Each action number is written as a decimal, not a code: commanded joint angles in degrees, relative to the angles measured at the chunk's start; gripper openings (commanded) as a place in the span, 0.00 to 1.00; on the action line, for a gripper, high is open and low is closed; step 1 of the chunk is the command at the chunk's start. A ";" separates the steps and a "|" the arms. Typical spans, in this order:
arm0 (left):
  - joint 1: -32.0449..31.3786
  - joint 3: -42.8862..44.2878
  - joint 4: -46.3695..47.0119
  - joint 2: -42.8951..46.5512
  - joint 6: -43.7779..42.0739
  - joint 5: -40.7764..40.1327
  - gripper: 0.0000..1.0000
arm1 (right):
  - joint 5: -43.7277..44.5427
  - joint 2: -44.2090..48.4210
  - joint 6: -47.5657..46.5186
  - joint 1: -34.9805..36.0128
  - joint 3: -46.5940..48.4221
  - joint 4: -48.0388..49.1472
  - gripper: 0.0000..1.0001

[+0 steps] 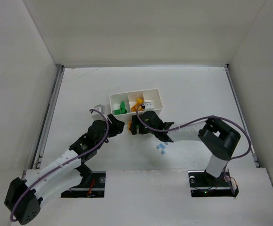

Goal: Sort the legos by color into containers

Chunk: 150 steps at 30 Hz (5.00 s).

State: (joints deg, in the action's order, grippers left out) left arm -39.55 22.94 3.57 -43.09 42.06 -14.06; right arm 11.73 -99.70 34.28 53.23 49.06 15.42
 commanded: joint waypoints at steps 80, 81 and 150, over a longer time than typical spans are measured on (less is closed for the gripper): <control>4.09 -9.75 16.03 -1.47 23.50 6.42 0.13 | -11.64 8.12 7.99 4.64 -4.06 14.72 0.65; 4.35 -9.93 16.03 -1.03 23.50 6.42 0.12 | -11.64 8.03 8.34 4.64 -4.32 15.25 0.67; 17.70 -10.46 21.30 11.54 23.07 23.03 0.09 | -25.88 5.39 32.27 -12.41 -11.55 48.42 0.39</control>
State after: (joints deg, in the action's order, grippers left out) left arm -23.51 9.91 23.90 -31.70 66.65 6.85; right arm -15.99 -95.88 72.66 40.27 32.73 68.84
